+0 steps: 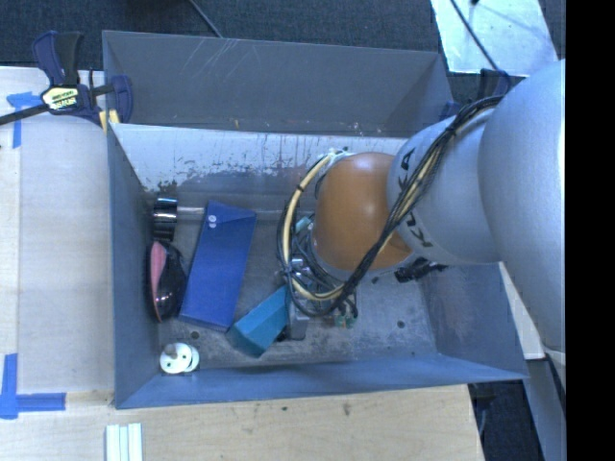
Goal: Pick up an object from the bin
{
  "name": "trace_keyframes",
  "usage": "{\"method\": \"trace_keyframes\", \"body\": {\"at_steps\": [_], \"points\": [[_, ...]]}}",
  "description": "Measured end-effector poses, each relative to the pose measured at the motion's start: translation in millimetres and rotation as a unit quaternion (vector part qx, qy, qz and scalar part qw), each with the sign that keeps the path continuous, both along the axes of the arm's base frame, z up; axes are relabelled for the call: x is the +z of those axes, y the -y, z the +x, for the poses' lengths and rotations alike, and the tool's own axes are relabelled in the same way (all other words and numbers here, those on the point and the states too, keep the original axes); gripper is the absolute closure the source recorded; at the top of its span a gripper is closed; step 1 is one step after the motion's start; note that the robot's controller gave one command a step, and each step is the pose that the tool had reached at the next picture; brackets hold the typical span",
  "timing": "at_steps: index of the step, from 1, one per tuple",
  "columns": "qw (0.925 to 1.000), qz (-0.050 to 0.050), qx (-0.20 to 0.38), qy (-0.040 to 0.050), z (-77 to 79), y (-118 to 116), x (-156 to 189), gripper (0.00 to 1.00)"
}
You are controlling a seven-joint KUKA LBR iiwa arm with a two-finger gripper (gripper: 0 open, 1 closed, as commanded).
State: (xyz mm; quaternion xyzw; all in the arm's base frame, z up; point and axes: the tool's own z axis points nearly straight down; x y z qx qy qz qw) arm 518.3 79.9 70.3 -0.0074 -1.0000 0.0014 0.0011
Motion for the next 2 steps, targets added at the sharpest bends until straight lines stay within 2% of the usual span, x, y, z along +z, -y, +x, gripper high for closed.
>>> {"method": "trace_keyframes", "body": {"at_steps": [1, 2], "points": [[0.9999, -0.001, 0.008, -0.0118, 6.4, 9, 44, 1.0], [1.0, 0.0, 0.002, -0.0045, -1.9, -1, 102, 1.0]]}}
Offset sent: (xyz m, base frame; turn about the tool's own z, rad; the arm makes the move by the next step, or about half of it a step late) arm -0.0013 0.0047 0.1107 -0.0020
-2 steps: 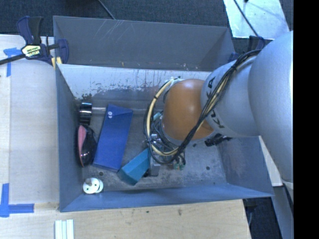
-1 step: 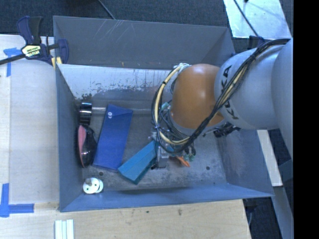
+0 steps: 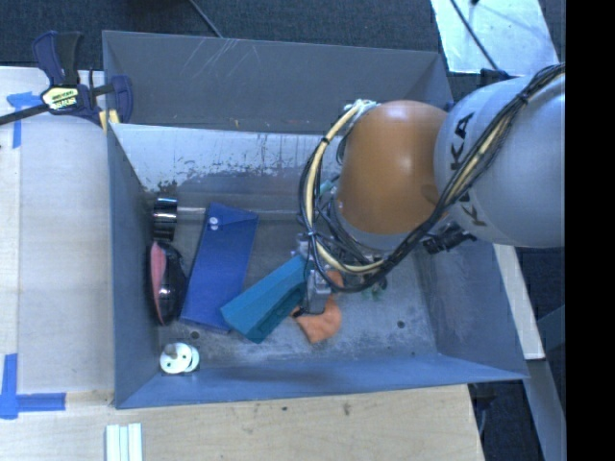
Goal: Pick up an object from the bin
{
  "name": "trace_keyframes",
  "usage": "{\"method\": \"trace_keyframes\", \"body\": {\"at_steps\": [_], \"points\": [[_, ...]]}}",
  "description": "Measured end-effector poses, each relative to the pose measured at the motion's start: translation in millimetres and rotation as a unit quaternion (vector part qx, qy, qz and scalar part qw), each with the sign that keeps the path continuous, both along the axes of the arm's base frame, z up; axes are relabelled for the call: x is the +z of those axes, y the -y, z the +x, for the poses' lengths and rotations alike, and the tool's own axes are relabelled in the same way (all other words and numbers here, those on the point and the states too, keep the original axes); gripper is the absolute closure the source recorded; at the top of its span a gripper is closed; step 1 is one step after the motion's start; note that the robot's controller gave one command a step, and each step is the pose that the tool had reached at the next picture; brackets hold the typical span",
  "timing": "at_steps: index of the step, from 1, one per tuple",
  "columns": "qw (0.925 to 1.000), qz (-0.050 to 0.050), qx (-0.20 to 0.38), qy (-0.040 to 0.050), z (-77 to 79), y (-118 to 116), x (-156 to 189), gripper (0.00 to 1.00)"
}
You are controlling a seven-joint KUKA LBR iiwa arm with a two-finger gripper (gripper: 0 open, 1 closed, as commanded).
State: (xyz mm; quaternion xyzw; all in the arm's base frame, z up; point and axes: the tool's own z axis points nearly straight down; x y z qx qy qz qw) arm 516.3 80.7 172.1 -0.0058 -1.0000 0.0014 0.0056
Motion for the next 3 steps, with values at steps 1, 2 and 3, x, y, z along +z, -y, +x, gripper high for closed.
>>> {"method": "trace_keyframes", "body": {"at_steps": [1, 2, 3], "points": [[0.9998, 0.002, 0.017, 0.0093, 32.7, 8, -37, 1.0], [0.9991, 0.0, 0.042, 0.008, 2.3, -17, -98, 1.0], [0.9988, 0.001, 0.05, 0.0038, 61.5, 12, 96, 1.0]]}}
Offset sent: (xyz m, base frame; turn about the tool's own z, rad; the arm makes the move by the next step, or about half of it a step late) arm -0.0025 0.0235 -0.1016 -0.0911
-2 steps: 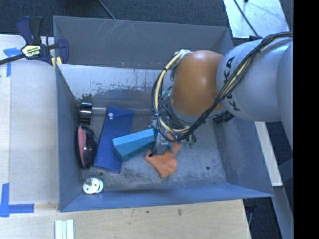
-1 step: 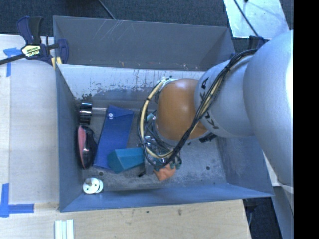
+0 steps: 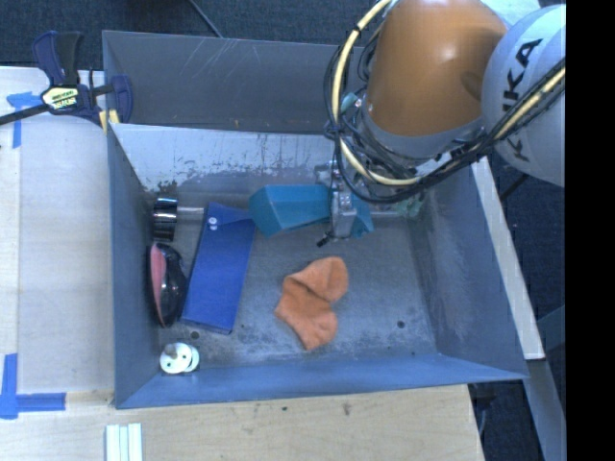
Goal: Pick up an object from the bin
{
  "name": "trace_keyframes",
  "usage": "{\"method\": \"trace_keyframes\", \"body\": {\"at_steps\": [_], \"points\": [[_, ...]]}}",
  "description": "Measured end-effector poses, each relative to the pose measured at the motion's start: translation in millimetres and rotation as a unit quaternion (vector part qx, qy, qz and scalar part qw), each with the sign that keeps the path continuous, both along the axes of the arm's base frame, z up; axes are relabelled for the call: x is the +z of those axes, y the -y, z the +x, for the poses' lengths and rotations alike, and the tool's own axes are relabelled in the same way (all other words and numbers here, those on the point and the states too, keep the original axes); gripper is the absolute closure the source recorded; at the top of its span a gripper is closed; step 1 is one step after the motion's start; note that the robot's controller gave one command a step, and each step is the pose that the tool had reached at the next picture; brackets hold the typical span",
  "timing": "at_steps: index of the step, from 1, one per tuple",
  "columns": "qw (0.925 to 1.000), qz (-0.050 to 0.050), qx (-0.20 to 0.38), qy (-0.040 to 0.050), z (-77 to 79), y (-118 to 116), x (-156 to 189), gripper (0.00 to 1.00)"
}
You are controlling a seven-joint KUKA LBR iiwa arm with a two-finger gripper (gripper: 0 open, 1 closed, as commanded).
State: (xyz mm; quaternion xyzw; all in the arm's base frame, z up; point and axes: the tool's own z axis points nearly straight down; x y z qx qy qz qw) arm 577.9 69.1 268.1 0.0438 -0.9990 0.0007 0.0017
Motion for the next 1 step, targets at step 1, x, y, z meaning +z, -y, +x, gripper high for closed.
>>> {"method": "trace_keyframes", "body": {"at_steps": [1], "points": [[1.0, 0.0, -0.001, 0.0057, 5.3, 2.6, 8.1, 1.0]]}}
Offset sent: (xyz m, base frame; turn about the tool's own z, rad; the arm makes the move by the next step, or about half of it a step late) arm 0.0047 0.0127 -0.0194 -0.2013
